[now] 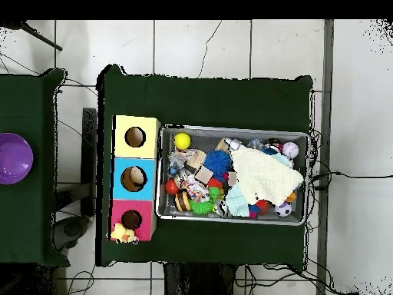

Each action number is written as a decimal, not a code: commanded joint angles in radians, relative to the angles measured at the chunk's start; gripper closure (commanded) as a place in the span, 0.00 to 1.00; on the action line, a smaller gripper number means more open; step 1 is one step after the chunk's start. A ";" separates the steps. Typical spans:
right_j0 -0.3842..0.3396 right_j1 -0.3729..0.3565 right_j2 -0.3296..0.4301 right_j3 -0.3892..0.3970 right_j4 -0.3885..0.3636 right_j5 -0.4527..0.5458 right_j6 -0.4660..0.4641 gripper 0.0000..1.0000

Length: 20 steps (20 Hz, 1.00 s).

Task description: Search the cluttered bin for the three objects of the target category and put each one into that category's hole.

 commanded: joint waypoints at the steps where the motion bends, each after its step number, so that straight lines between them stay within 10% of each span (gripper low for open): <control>1: -0.187 0.237 0.301 0.071 -0.104 -0.371 0.215 1.00; 9: -0.217 0.507 0.200 0.002 -0.360 -0.617 0.299 1.00; 20: 0.001 0.292 0.146 -0.038 -0.184 -0.373 0.314 1.00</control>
